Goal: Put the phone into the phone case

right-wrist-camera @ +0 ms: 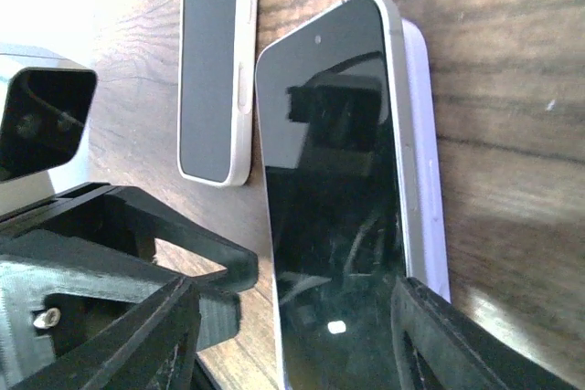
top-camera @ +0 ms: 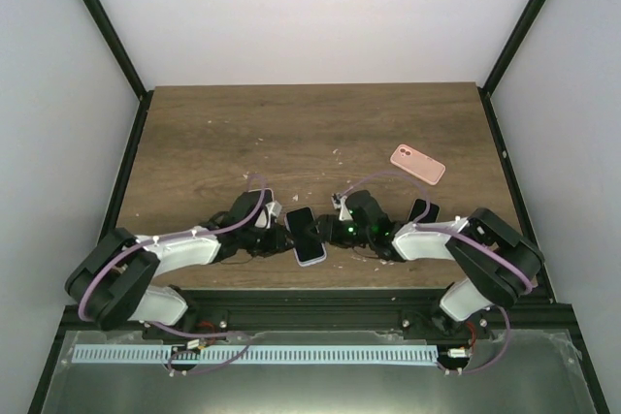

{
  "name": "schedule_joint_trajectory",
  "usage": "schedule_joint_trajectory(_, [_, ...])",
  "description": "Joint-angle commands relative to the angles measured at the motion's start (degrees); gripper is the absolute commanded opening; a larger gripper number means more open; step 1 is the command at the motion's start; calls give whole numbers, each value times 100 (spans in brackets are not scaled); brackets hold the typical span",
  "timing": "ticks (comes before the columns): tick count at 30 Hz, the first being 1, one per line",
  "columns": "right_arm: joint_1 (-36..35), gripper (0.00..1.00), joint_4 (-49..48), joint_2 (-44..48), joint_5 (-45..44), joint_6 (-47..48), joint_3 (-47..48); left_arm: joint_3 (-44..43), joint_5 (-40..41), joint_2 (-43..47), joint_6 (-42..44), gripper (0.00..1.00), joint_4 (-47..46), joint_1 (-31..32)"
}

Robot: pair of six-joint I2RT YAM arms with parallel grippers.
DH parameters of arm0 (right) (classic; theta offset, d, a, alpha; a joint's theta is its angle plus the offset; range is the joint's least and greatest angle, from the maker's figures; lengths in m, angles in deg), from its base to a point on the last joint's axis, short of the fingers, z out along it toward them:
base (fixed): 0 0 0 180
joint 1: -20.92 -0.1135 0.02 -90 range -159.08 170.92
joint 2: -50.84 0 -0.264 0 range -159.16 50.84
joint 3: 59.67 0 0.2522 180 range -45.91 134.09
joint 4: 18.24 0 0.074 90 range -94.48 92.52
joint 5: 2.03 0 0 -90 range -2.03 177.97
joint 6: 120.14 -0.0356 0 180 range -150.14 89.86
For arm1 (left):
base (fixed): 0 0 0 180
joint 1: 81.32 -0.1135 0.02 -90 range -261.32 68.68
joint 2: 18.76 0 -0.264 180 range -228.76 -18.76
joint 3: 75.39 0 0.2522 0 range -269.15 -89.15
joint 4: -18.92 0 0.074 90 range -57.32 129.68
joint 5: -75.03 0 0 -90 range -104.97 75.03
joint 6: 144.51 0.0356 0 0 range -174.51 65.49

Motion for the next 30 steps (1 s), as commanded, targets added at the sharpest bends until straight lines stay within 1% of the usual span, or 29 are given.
schedule_joint_trajectory(1, [84,62,809,149,-596,380,71,-48,296,258,-7,37,109,9])
schedule_joint_trajectory(4, [203,67,766,205,-550,450,2,-88,346,233,-32,39,74,4])
schedule_joint_trajectory(7, [243,67,720,146,-487,503,0,-123,383,144,-27,40,61,-10])
schedule_joint_trajectory(11, [243,68,401,-137,-53,519,49,-106,474,75,-38,42,-5,-15])
schedule_joint_trajectory(21, [202,67,-170,-621,472,262,167,61,378,91,47,45,-249,-112])
schedule_joint_trajectory(24, [201,67,-357,-629,605,154,182,122,309,70,12,42,-357,-122])
schedule_joint_trajectory(30, [199,67,-710,-502,855,-40,99,199,358,90,65,28,-221,-122])
